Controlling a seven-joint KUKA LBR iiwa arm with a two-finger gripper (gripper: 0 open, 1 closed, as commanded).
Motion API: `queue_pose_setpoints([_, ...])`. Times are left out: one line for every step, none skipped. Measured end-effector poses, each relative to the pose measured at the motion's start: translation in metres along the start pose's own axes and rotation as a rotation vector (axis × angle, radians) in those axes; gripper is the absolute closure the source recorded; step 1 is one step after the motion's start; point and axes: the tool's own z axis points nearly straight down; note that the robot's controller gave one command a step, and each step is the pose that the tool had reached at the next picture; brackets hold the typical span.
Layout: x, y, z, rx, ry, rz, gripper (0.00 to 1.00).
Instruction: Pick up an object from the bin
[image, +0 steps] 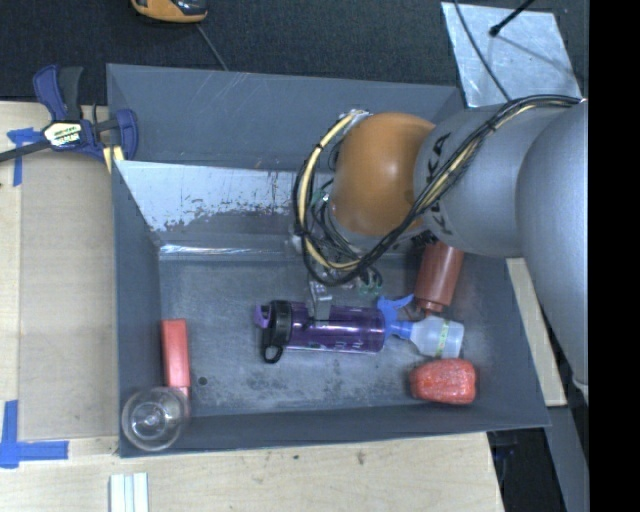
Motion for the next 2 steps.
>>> queue_pose_setpoints([0.0125,-0.0009,0.0168,0.003,0.032,-0.001,1.0])
queue_pose_setpoints([0.0126,-0.0009,0.0169,0.003,0.033,-0.001,0.0])
